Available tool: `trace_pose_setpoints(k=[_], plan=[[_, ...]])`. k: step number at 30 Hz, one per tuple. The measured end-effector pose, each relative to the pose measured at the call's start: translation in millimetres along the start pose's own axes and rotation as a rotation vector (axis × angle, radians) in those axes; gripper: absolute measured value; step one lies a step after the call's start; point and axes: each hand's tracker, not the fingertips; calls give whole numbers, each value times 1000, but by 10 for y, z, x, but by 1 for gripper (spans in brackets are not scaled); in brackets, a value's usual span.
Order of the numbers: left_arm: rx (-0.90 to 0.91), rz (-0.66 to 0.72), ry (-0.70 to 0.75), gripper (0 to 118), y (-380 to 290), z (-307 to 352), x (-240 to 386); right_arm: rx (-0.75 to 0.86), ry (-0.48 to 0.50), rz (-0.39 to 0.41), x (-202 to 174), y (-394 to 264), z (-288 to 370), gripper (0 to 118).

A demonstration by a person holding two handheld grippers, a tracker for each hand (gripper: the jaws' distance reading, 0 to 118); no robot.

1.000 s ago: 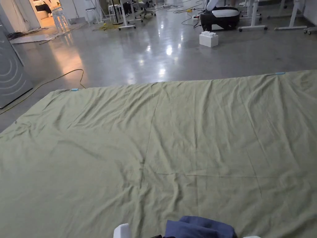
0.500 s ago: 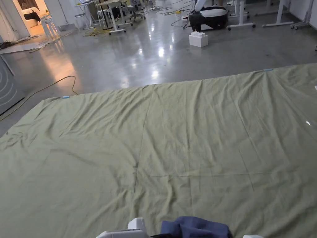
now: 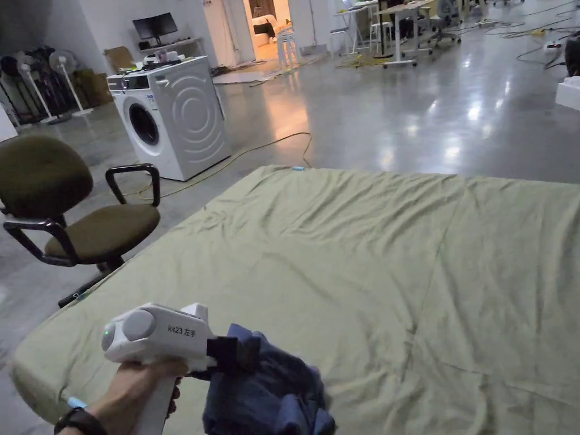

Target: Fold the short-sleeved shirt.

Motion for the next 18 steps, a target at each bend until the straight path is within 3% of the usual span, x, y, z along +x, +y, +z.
trace_pose_setpoints(k=[3, 4, 5, 6, 8, 12, 15, 18], plan=[[-2, 43, 16, 44, 179, -254, -295, -43, -38, 22, 20, -68, -8, 0], [18, 27, 60, 56, 179, -356, -334, -67, -55, 33, 41, -90, -32, 0], [48, 4, 147, 68, 167, -450, -310, -99, -72, 42, 62, -102, -62, 0], [77, -26, 355, 75, 178, -515, -279, -121, -79, 57, 74, -105, -78, 0], [91, -100, 501, 78, 166, -451, -268, -113, -90, 104, 52, -80, -59, 0], [269, -82, 393, 78, 170, 225, -80, -75, -84, 136, 25, 20, -5, 0], [385, -193, 194, 78, -64, 886, 367, -4, -73, 154, -9, 171, 72, 0], [526, -382, 164, 78, -547, 1527, 909, 106, -96, 201, -82, 390, 234, 0]])
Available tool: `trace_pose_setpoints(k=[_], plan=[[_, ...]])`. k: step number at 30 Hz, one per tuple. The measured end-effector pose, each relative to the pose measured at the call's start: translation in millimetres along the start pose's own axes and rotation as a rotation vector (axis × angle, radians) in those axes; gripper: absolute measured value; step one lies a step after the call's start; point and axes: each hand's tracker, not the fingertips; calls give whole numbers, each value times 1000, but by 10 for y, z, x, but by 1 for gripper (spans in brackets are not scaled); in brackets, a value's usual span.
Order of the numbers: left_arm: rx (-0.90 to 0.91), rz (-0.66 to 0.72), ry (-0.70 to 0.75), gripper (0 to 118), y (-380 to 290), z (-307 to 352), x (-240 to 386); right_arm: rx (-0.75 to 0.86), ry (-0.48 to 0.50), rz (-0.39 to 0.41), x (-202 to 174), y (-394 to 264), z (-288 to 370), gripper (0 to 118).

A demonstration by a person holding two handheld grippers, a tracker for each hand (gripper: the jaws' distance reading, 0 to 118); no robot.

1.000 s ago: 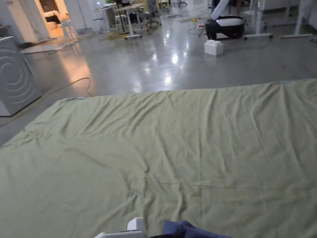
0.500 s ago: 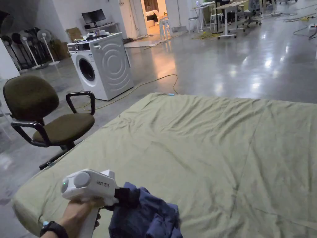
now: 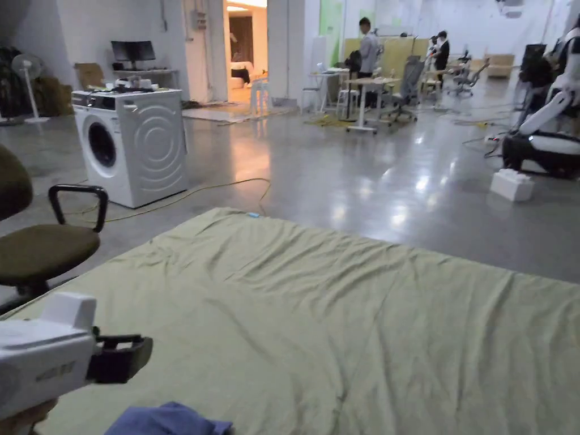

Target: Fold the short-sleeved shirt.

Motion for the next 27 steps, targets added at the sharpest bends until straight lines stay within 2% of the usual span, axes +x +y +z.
trace_pose_setpoints(k=[3, 5, 7, 10, 12, 13, 14, 15, 17, 18, 19, 20, 23, 27], plan=[[206, -79, -2, 78, -46, 674, 596, 145, -71, 46, -53, 268, 212, 0], [334, -50, -25, 78, -154, 964, 962, 227, -81, 59, -55, 414, 340, 0], [392, -65, -65, 78, -202, 1102, 1269, 295, -103, 84, -70, 542, 476, 0], [440, -113, -50, 78, -311, 1302, 1753, 389, -152, 132, -107, 689, 682, 0], [477, -22, -19, 78, -365, 1199, 1837, 463, -200, 167, -142, 736, 818, 0], [486, 7, -59, 77, -355, 1202, 1867, 482, -221, 175, -148, 755, 860, 0], [476, -44, -220, 75, -329, 1238, 1959, 507, -228, 189, -147, 781, 905, 0], [469, -35, -240, 71, -325, 1232, 2016, 526, -235, 192, -142, 806, 930, 0], [479, 9, -167, 54, -330, 1244, 2134, 534, -283, 175, -142, 847, 953, 0], [481, 13, -172, 42, -315, 1289, 2190, 548, -295, 178, -147, 864, 968, 0], [471, 31, -228, 17, -335, 1296, 2203, 556, -287, 178, -146, 877, 988, 0], [472, 6, -262, 9, -336, 1299, 2217, 561, -277, 167, -139, 887, 1008, 0], [487, -83, -199, 3, -363, 1348, 2300, 574, -261, 151, -164, 901, 1028, 0], [495, -108, -168, 0, -356, 1350, 2327, 570, -277, 207, -233, 900, 1039, 0]])
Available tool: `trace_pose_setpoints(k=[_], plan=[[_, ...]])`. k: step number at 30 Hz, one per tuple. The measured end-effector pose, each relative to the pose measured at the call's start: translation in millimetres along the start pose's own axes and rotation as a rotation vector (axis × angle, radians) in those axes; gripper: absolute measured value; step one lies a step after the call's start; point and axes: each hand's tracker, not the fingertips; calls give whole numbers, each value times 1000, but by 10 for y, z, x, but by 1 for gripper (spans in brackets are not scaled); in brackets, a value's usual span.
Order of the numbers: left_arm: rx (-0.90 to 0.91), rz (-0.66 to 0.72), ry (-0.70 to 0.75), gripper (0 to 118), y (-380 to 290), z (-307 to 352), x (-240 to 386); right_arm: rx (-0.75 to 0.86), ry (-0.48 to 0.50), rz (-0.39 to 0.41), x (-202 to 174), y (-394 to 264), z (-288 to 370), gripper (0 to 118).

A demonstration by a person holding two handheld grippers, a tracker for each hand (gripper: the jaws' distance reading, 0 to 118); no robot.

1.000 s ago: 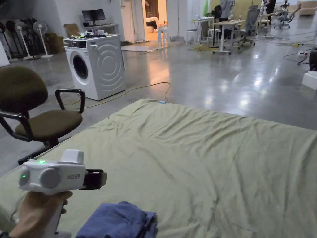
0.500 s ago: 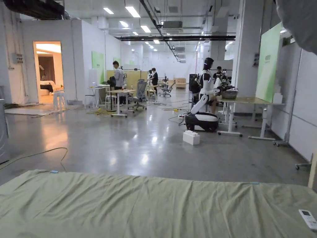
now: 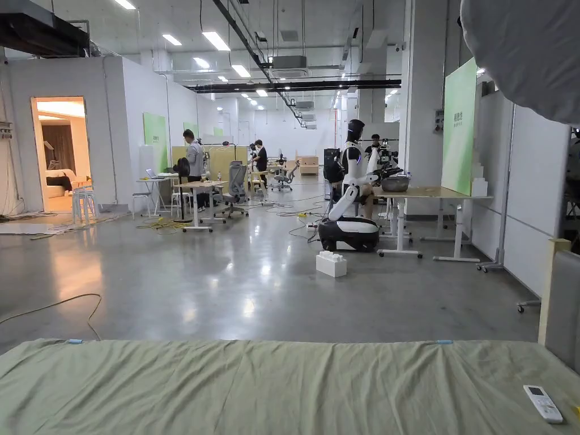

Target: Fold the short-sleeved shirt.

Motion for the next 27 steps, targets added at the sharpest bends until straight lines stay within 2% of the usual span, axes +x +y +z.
trace_pose_setpoints(k=[2, 10, 27], plan=[[4, 10, 6, 0, 13, -18, -9, 20, -2, 52, -27, 4, 10, 0], [26, 13, -11, 0, 61, -1, -15, -2, 5, 12, -12, -41, 14, 0], [6, 48, -32, 0, 22, -25, -34, -3, 10, 23, -47, -23, 28, 1]])
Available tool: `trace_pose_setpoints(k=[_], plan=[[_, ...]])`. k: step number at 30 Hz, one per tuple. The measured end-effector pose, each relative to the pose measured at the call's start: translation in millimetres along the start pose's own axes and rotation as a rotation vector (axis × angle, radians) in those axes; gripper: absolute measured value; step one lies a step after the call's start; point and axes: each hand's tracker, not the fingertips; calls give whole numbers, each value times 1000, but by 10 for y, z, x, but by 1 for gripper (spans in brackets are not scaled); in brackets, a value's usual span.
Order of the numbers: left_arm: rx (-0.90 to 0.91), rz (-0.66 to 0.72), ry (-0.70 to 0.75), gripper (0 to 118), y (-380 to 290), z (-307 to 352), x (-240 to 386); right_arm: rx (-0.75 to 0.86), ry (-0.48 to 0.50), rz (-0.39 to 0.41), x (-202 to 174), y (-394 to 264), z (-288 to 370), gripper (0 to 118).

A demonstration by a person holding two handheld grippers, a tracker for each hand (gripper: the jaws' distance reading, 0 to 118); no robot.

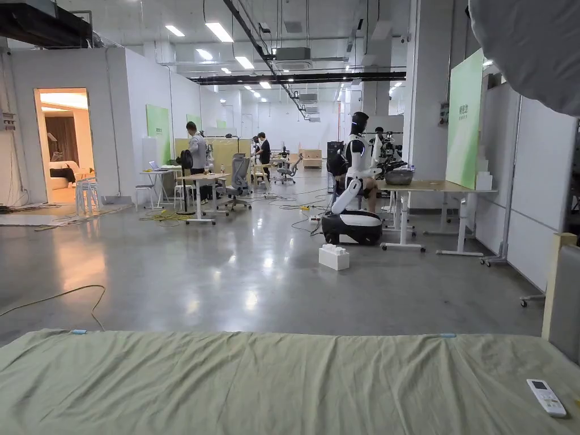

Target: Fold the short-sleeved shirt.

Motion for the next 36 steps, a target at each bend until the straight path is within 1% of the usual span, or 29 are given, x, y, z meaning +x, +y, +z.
trace_pose_setpoints(k=[1, 2, 3, 4, 6, 7, 8, 9, 10, 11, 12, 13, 16, 23, 26, 30, 36], plan=[[-2, 0, -1, 1, -2, -3, 1, 2, -1, 0, 1, 2, -1, 3], [-2, 2, -1, 3, -3, -2, -3, 4, -4, 4, 2, 6, -2, 10], [0, 4, 0, 13, -1, 0, -7, 5, -7, 6, -2, 15, 1, 20], [1, 6, -1, 32, 12, -2, -8, 9, -6, 10, -3, 23, 0, 40], [6, 14, -5, 69, 25, -1, -12, 1, -4, 0, 4, 21, -9, 73], [4, 14, -4, 80, 25, -13, 2, 1, -8, -1, 4, 16, -12, 87], [5, 12, 0, 84, 20, -29, 10, 6, -13, -1, 1, 10, -13, 92], [9, 6, 4, 84, 16, -36, 21, 12, -13, 3, 0, 11, -15, 92], [12, 0, 8, 101, 13, -42, 31, 12, -9, 3, 1, 10, -19, 106], [14, -4, 5, 110, 23, -29, 8, 10, -4, 0, -5, 14, -15, 112], [18, -8, 3, 114, 23, -34, 15, 11, -2, 3, -11, 20, -13, 115], [26, -8, 2, 116, 26, -34, 12, 16, -5, 9, -20, 26, -13, 118], [26, -5, -5, 118, 31, -31, 12, 47, -14, 41, -36, 47, -1, 118], [33, 33, -14, 118, 33, -10, -102, 32, -14, 2, -9, 48, 3, 118], [38, 35, -4, 118, 73, -33, -51, 17, -12, -4, -1, 40, 2, 118], [41, 34, 1, 118, 87, -31, -46, 19, -15, 9, -18, 52, -6, 118], [37, 29, 2, 118, 93, -23, -18, 17, 1, 4, -46, 52, -5, 118]])
